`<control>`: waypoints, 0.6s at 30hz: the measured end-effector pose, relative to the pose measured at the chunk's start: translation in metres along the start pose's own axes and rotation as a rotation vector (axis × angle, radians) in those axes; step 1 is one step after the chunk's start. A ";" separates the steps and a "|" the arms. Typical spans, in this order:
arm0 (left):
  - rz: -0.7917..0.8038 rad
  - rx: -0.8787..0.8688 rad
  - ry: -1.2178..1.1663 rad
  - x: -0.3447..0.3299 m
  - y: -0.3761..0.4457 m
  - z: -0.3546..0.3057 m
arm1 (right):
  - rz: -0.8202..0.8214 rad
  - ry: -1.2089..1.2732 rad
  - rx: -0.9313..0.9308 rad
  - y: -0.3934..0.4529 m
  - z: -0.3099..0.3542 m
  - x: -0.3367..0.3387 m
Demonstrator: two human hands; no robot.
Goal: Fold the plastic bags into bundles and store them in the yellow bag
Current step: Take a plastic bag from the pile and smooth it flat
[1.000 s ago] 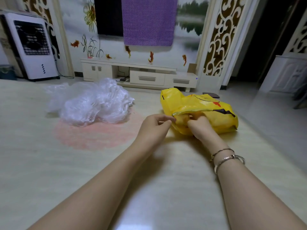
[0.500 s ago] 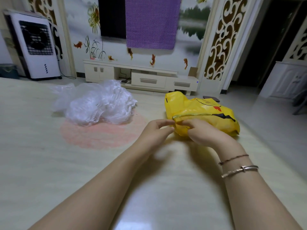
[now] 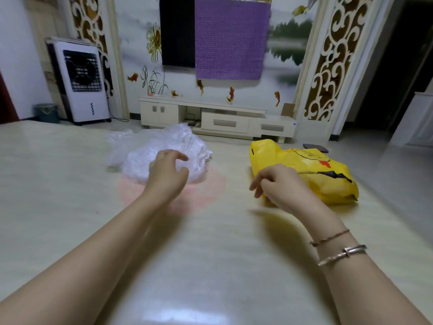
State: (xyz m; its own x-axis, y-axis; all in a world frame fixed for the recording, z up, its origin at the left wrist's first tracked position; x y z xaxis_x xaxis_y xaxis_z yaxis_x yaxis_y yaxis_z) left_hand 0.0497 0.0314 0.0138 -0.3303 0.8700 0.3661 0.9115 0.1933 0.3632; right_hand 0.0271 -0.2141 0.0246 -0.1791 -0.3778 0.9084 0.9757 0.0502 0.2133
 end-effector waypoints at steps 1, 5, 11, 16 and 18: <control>-0.014 -0.001 0.090 0.007 0.004 0.013 | -0.007 0.061 0.022 0.000 0.006 -0.007; 0.039 0.064 0.282 0.013 0.019 0.062 | 0.025 0.263 0.096 0.000 0.033 -0.043; 0.043 0.015 0.217 0.012 0.023 0.061 | 0.044 0.435 0.117 0.005 0.045 -0.061; -0.118 -0.076 -0.192 0.037 0.000 0.021 | 0.083 0.686 0.050 0.003 0.042 -0.062; -0.072 -0.097 -0.379 0.034 -0.008 0.004 | 0.120 0.795 0.016 0.002 0.042 -0.065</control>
State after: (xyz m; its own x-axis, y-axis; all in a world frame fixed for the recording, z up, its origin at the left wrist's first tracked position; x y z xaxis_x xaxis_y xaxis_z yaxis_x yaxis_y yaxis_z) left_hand 0.0317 0.0609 0.0199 -0.2627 0.9649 0.0014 0.8559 0.2323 0.4621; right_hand 0.0352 -0.1508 -0.0187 0.0763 -0.9139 0.3988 0.9796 0.1433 0.1411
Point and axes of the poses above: each hand's wrist, its own y-axis towards the middle knuckle, its own x-axis out of the back of the hand, z = x × y, the point moved 10 cm from there along y, towards the middle knuckle, and after that the axes turned 15 degrees about -y, right-handed, at the moved point
